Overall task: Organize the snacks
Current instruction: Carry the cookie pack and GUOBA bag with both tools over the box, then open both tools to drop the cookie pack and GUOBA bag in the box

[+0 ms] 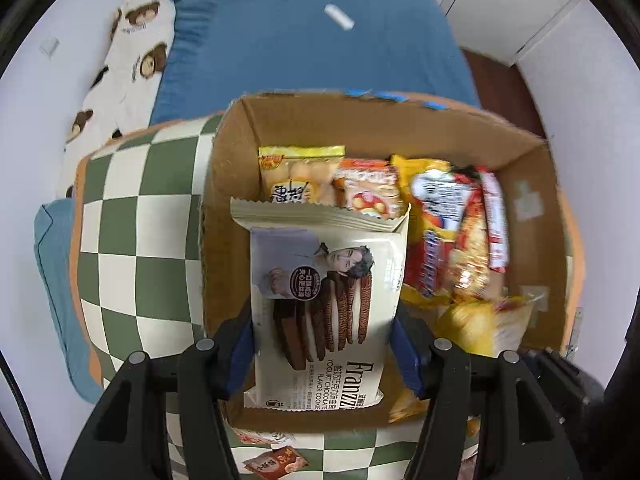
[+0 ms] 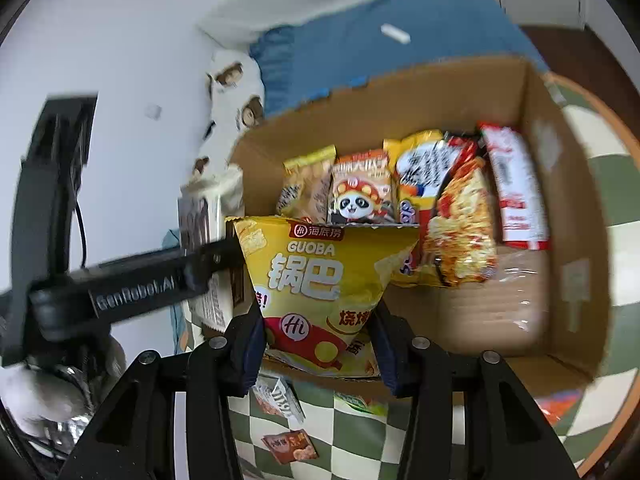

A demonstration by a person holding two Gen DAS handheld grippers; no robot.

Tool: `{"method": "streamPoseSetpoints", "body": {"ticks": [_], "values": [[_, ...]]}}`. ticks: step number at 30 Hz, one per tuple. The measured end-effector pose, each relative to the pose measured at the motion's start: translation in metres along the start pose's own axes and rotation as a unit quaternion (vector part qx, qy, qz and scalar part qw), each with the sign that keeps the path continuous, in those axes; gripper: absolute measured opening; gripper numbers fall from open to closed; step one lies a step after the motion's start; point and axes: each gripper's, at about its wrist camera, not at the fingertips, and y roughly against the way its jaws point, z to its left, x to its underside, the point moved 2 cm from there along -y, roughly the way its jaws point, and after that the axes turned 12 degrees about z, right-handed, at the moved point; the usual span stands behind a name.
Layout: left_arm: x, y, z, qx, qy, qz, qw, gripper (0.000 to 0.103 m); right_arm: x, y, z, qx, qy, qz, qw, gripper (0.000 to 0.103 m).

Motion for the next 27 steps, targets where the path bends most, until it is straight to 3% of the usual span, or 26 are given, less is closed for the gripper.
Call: {"method": "streamPoseSetpoints", "body": {"ticks": [7,9,10,11,12,13,27], "values": [[-0.019,-0.045,0.011,-0.008,0.017,0.062,0.9979,0.059,-0.018,-0.054,-0.009,-0.001,-0.013,0.069,0.998,0.05],[-0.019,-0.055,0.015,0.004,0.027,0.072,0.997,0.059,-0.02,-0.068,-0.014,-0.006,-0.017,0.096,0.995,0.066],[-0.02,-0.059,0.015,0.007,0.027,0.077,0.9966,0.066,-0.021,-0.073,-0.016,-0.001,-0.018,0.103,0.995,0.088],[-0.019,-0.06,0.016,0.008,0.028,0.08,0.9964,0.072,-0.023,-0.078,-0.017,0.008,-0.017,0.106,0.994,0.097],[-0.019,-0.062,0.016,0.008,0.028,0.079,0.9964,0.084,-0.023,-0.08,-0.019,0.017,-0.016,0.107,0.994,0.097],[-0.018,-0.062,0.015,0.007,0.024,0.074,0.9969,0.087,-0.023,-0.081,-0.021,0.025,-0.015,0.107,0.994,0.097],[0.0,-0.051,0.006,0.007,0.024,0.053,0.9983,0.088,-0.013,-0.047,-0.056,0.118,-0.039,0.073,0.99,0.097]]}}
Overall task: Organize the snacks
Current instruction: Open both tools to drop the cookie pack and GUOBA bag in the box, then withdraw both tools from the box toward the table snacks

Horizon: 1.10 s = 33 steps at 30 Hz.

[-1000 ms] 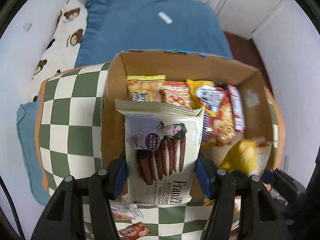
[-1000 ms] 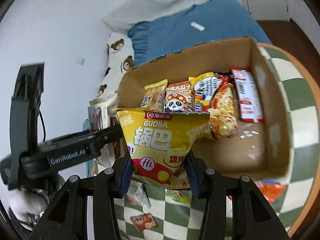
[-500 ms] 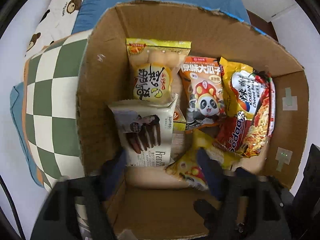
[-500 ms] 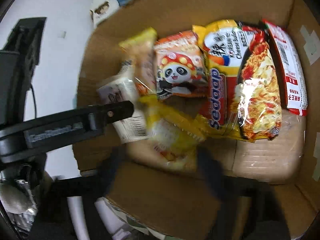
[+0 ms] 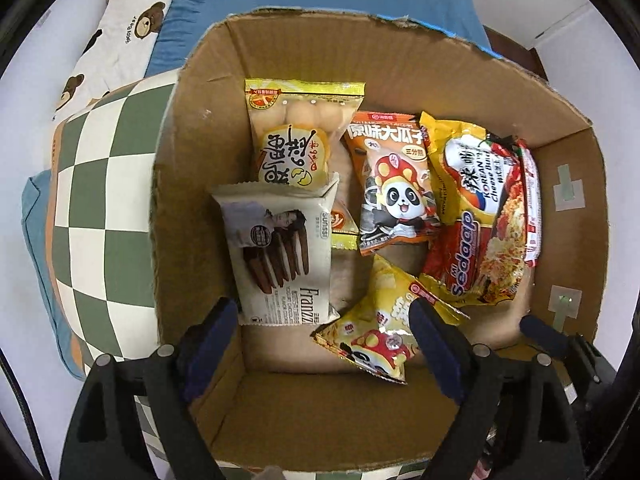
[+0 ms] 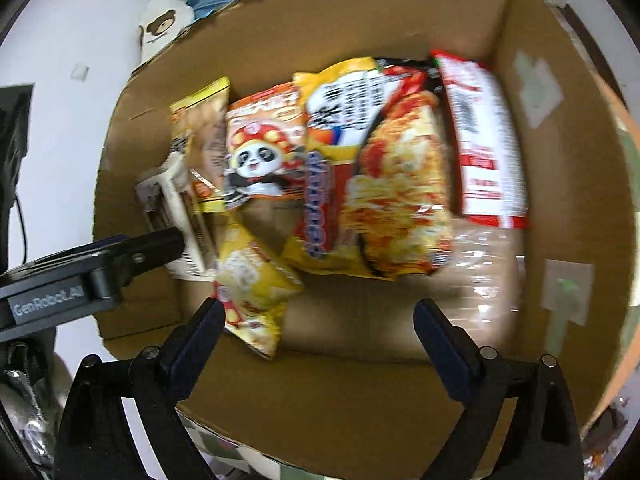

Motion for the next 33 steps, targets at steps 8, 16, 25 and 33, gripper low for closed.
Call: {"method": "streamPoseSetpoints", "body": {"ticks": [8,16,25,33], "values": [[0.042,0.028,-0.003,-0.012,-0.007,-0.078,0.9969,0.088,0.031,0.04,-0.013,0.06,0.011,-0.072,0.996,0.097],[0.109,0.077,0.001,-0.015,-0.018,-0.21,0.9774,0.088,0.084,0.099,-0.008,0.086,0.022,-0.195,0.977,0.097],[0.188,0.1,-0.001,-0.018,-0.037,-0.295,0.9546,0.088,0.162,0.129,0.01,0.037,0.031,-0.264,0.963,0.097],[0.209,-0.003,0.015,-0.159,-0.117,-0.2,0.9598,0.088,0.195,0.031,0.01,-0.035,0.031,-0.161,0.986,0.078]]}}
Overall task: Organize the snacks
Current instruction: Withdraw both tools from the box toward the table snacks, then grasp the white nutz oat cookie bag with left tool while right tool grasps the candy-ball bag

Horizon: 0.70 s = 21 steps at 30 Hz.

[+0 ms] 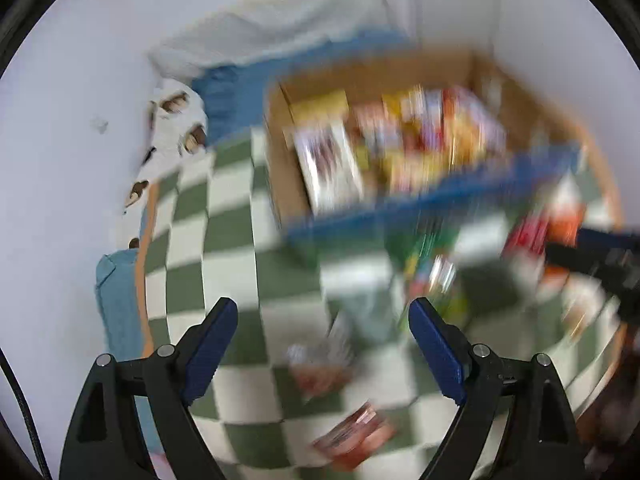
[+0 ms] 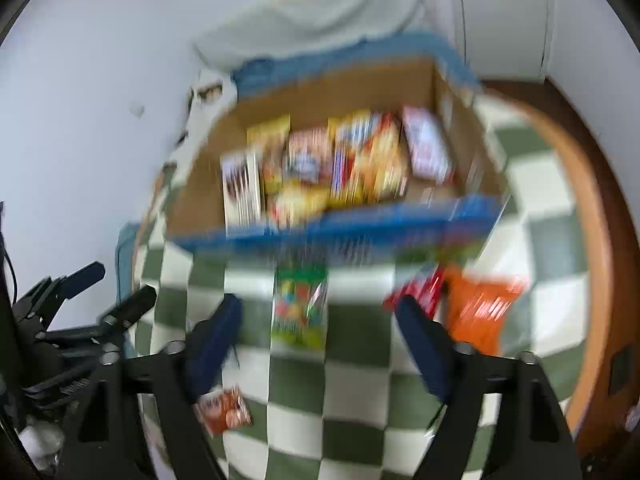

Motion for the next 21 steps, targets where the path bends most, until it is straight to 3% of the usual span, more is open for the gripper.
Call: {"method": "streamPoseSetpoints", "body": {"ticks": [3,6,14,17,19,21], "values": [[0.022,-0.054,-0.011,-0.034,-0.07,0.063,0.995,0.088,0.018,-0.033,-0.003,-0.005,-0.008,0.021,1.0,0.078],[0.037,-0.09,-0.018,-0.05,-0.117,0.099,0.987,0.088,0.033,-0.054,-0.007,-0.009,-0.028,0.036,0.999,0.078],[0.046,-0.145,-0.04,-0.088,-0.23,0.123,0.9614,0.087,0.042,-0.082,-0.013,0.003,-0.046,0.034,0.998,0.078],[0.044,-0.151,-0.035,-0.079,-0.216,0.128,0.9647,0.063,0.033,-0.088,-0.009,0.004,-0.048,0.029,0.998,0.078],[0.036,-0.147,-0.015,-0.045,-0.155,0.136,0.9774,0.062,0.024,-0.094,-0.004,0.008,-0.047,0.025,0.999,0.078],[0.032,-0.146,0.007,-0.004,-0.078,0.155,0.9848,0.061,0.013,-0.105,0.005,0.016,-0.041,0.019,0.999,0.078]]}}
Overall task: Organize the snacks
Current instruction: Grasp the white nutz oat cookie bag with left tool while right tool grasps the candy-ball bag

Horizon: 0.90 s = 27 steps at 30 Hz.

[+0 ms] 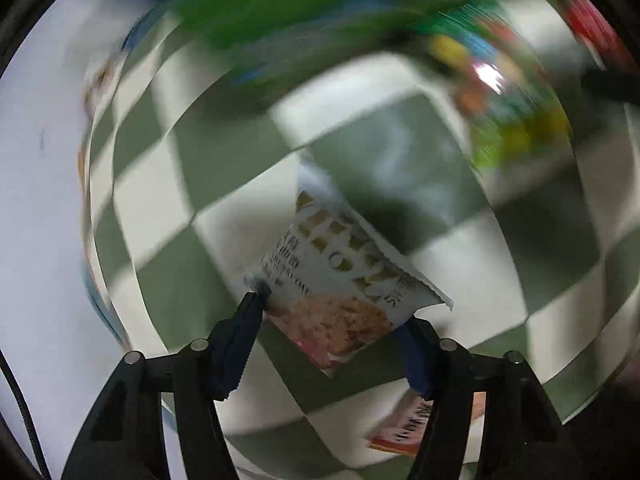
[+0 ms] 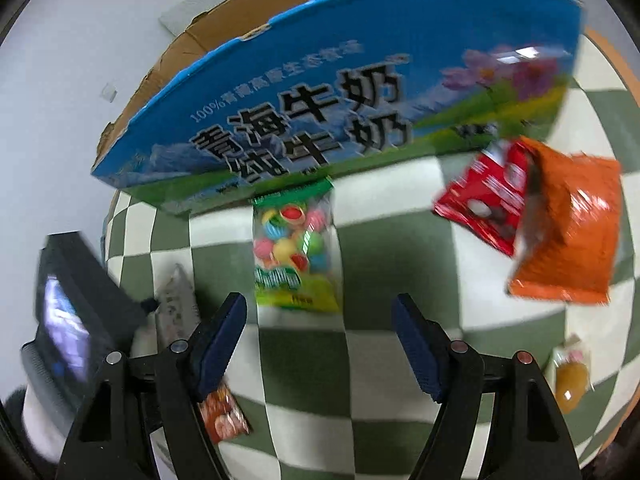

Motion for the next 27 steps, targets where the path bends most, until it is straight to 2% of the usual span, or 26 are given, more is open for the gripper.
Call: {"method": "streamPoseSetpoints", "body": {"ticks": [1,2,3,4,6,7,8,10,12,15,16,19,22,25,27], "values": [[0.001,-0.001,0.015,0.04,0.048,0.011,0.998,0.061,-0.005,-0.005,0.005,0.008,0.005,-0.001,1.0,0.078],[0.004,-0.005,0.032,0.085,0.101,0.023,0.991,0.061,-0.01,-0.013,0.013,0.021,0.014,-0.003,1.0,0.078],[0.007,-0.012,0.045,0.121,0.143,0.036,0.9816,0.061,-0.015,-0.02,0.019,0.033,0.021,-0.004,0.999,0.078],[0.01,-0.02,0.058,0.159,0.184,0.05,0.9686,0.061,-0.019,-0.027,0.024,0.045,0.027,-0.003,0.999,0.078],[0.016,-0.032,0.07,0.199,0.229,0.061,0.9508,0.061,-0.026,-0.045,0.036,0.071,0.044,0.008,0.996,0.077],[0.018,-0.035,0.074,0.214,0.24,0.061,0.945,0.061,-0.027,-0.051,0.04,0.083,0.053,0.013,0.995,0.071],[0.019,-0.035,0.075,0.215,0.241,0.061,0.9444,0.061,-0.026,-0.056,0.044,0.106,0.063,0.017,0.992,0.06],[0.017,-0.03,0.072,0.21,0.228,0.063,0.9486,0.061,-0.02,-0.06,0.048,0.119,0.086,0.023,0.989,0.056],[0.015,-0.018,0.066,0.194,0.198,0.054,0.9593,0.061,-0.009,-0.06,0.047,0.118,0.101,0.047,0.987,0.056],[0.012,0.011,0.056,0.145,0.146,0.029,0.9781,0.061,0.01,-0.057,0.036,0.107,0.109,0.082,0.985,0.056],[0.013,0.023,0.049,0.116,0.116,0.015,0.9863,0.061,0.015,-0.056,0.032,0.103,0.108,0.09,0.985,0.056],[0.01,0.045,0.027,0.046,0.037,-0.011,0.9982,0.068,0.027,-0.053,0.02,0.082,0.092,0.11,0.986,0.056],[-0.004,0.049,0.01,-0.035,-0.045,-0.017,0.9982,0.071,0.03,-0.053,0.018,0.075,0.08,0.116,0.987,0.056],[-0.016,0.03,-0.005,-0.08,-0.117,0.012,0.9899,0.072,0.032,-0.053,0.014,0.073,0.074,0.118,0.988,0.056],[-0.012,0.01,-0.012,-0.089,-0.137,0.039,0.9858,0.072,0.033,-0.055,0.013,0.071,0.068,0.12,0.988,0.056]]}}
